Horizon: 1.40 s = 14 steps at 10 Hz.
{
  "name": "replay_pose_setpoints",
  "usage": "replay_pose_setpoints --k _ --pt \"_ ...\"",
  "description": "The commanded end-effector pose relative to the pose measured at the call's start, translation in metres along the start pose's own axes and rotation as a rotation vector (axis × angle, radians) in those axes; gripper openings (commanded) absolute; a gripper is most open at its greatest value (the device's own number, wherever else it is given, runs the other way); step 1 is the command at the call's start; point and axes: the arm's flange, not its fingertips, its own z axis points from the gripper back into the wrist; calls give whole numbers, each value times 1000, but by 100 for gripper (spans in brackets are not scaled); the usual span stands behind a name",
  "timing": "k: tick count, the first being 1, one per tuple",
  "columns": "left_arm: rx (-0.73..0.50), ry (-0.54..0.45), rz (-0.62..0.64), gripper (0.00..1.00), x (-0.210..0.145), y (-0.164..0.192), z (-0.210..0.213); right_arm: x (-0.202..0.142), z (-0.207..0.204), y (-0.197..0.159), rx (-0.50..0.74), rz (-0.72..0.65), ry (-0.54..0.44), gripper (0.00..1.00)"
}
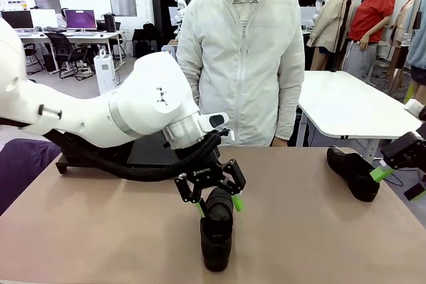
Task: Organize the shoes by placing them on the stand.
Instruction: Place the Shoe from the middle of the table onto the Shoes Stand.
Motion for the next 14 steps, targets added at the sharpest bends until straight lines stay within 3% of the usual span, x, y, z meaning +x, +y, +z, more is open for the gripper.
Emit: replay_pose_setpoints --k 1,4,8,9,10,14 --pt "68 -56 100 91 16 -11 -27 0 2 0 22 4 1 100" --pt "135 -85 224 91 21 -14 -56 0 2 0 22 4 1 100" --pt "251 -158 267 91 28 -17 -88 0 2 0 22 4 1 100" --pt "275 -209 278 49 30 -19 -91 0 2 0 22 4 1 100" --pt "287 -219 271 0 30 -19 -92 0 2 0 22 4 1 100" --pt "338 -244 283 0 31 -21 -92 0 2 0 22 4 1 100"
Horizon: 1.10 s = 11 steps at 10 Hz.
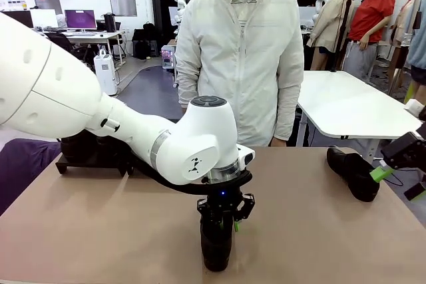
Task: Organize the shoes by placing them on the stand.
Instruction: Place the Shoe from the middle of the table onto the Shoes Stand.
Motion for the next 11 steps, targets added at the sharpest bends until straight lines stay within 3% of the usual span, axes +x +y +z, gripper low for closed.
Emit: replay_pose_setpoints --k 1,5,7,10,11 --pt "30 -19 19 0 3 -9 -1 0 2 0 22 4 1 100" --pt "54 -43 5 0 -2 -9 8 0 2 0 22 4 1 100" --pt "27 -58 -76 0 -12 3 48 0 2 0 22 4 1 100" --pt "-21 -195 -175 0 -49 39 116 0 2 0 22 4 1 100" --pt "-87 -319 -190 0 -65 56 132 0 2 0 22 4 1 100"
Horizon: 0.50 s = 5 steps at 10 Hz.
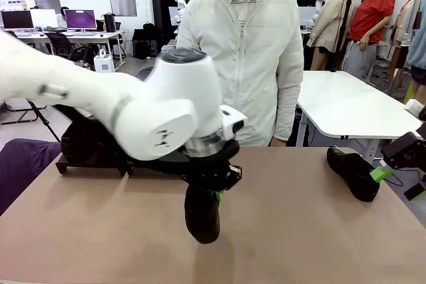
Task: Organize the shoes by placing them on the stand.
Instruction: Place the Shoe from the middle of the table onto the Shoes Stand.
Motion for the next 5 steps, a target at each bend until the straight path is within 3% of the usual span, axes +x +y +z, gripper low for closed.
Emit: replay_pose_setpoints --k 1,2,4,5 --pt "-123 -220 -7 0 -35 47 32 0 3 1 22 4 0 100" --pt "-152 -335 66 0 -44 71 46 0 3 1 22 4 0 100" --pt "-134 -359 156 0 -57 121 59 0 3 1 22 4 0 100" --pt "-124 -304 104 0 -34 67 54 0 3 1 22 4 0 100"
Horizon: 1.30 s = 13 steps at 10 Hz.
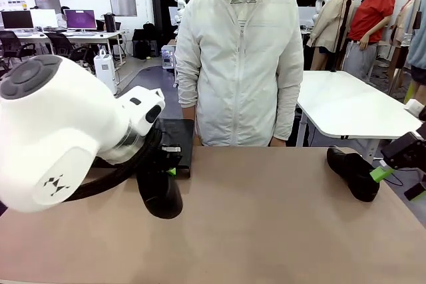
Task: Organize the shoes by placing them on the stand.
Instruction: Place the Shoe from the middle of the table onto the Shoes Stand.
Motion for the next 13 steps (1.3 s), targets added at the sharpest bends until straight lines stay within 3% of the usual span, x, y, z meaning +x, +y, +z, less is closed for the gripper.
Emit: replay_pose_setpoints --k 1,5,6,8,9,10,13 --pt "-4 51 -50 0 8 -38 -13 0 2 1 22 5 0 100" --pt "1 55 -45 0 -4 -35 -14 0 2 1 22 5 0 100" --pt "105 157 -75 0 16 -35 -29 0 2 1 22 5 0 100" --pt "225 59 -108 0 90 -9 -46 0 2 1 22 5 0 100" --pt "200 52 -198 0 120 10 -55 0 2 1 22 5 0 100" --pt "275 33 -206 0 145 34 -70 0 2 1 22 5 0 100" --pt "219 -16 -302 0 179 72 -121 0 2 1 22 5 0 100"
